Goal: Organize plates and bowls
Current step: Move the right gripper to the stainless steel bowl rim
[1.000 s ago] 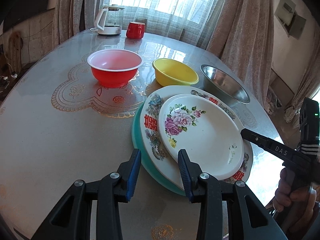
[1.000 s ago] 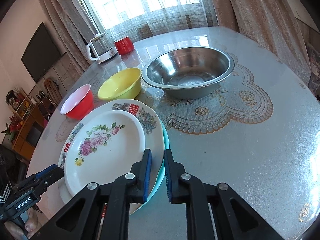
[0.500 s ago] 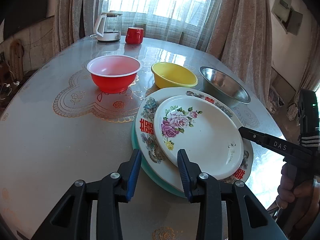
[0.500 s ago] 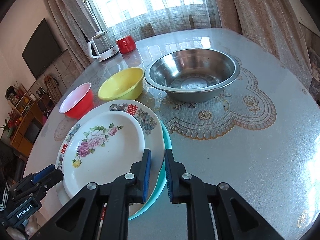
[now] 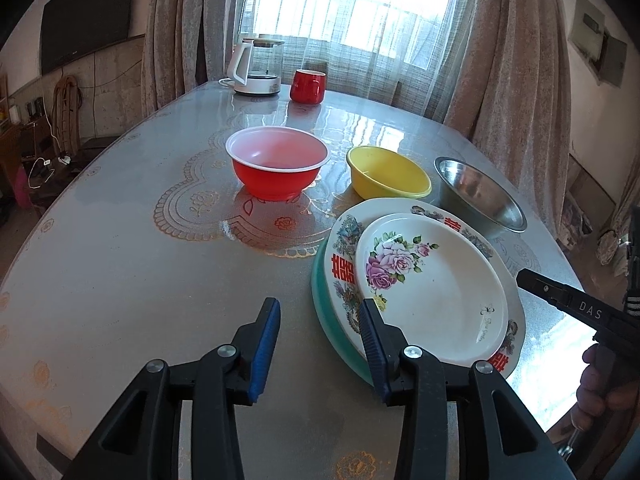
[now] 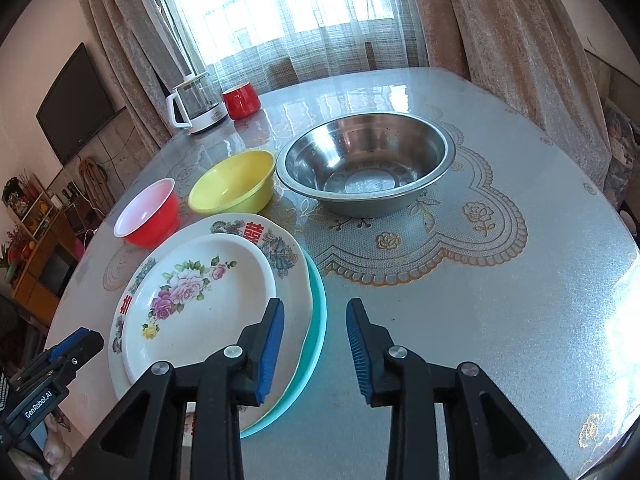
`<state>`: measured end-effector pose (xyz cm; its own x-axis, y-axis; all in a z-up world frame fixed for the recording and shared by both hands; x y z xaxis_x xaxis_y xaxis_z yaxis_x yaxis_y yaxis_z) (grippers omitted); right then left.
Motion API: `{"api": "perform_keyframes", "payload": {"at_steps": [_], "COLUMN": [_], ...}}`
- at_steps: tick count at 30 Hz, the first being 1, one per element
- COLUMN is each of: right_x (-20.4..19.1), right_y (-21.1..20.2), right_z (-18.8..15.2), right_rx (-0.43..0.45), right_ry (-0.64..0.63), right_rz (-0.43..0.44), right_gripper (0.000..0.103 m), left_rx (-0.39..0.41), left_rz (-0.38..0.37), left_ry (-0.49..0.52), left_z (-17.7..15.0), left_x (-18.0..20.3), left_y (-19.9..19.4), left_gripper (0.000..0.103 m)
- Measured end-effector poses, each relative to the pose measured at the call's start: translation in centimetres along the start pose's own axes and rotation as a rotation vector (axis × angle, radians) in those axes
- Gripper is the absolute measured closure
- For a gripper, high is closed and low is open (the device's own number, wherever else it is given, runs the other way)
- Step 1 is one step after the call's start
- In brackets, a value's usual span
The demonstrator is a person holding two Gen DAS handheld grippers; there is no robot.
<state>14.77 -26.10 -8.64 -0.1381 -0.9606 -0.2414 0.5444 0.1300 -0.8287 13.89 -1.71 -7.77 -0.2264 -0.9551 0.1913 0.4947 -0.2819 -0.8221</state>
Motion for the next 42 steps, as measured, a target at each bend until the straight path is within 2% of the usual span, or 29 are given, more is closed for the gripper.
{"api": "perform_keyframes", "payload": {"at_steps": [4,9,15,23,29,34,42], "right_x": [0.1,0.7,1.3,3.5,6.0,7.2,9.4], "right_y": [-0.4,-0.8,-1.6,-1.2,-0.6,0.1,1.5], "right_z": [-0.3,-0.8,-0.9,-0.3,1.5,3.7,7.7], "right_rx": [0.008,0.007,0.014,-0.004,-0.009,-0.008,0.001], "right_ry": [0.005,0.024,0.039,0.069,0.120,0.150,0.232], "right_rz": [-0.002,0.003,0.001,-0.042,-0.061,-0.052,-0.021], "right_gripper": [0.065,0.064,0.063,0.063,0.063,0.063,0.063], "left_rx": [-0.006,-0.011,0.051,0.044,0.017,-0.048,-0.090], "left_rz": [0.008,0.018,0.021,-0.052,-0.082,-0.111,-0.075], "left_ry": [-0.010,-0.012,0.070,0.211,0.285,0.258,0.232], "left_z": [-0.1,-0.5,0.2,2.2,4.0,4.9,5.6], "left_x": [0.0,0.4,2.6,8.2,12.2,13.6,13.4], "left_y": [-0.3,-0.8,-2.4,-1.1,1.3,3.5,5.6], "left_gripper": [0.062,0.062,0.062,0.061,0.057,0.056,0.056]}}
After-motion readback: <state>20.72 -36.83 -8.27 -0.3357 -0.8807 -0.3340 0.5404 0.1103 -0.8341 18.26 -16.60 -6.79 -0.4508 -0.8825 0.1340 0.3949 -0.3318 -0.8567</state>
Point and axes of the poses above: each gripper's, at about its wrist camera, not at the fingertips, and y roughly the way its jaws point, x to its right, z to its top, the point moved 9 cm from there along y, roughly the way its jaws point, and after that the axes turned 11 degrees about -x, right-handed, at the moved point
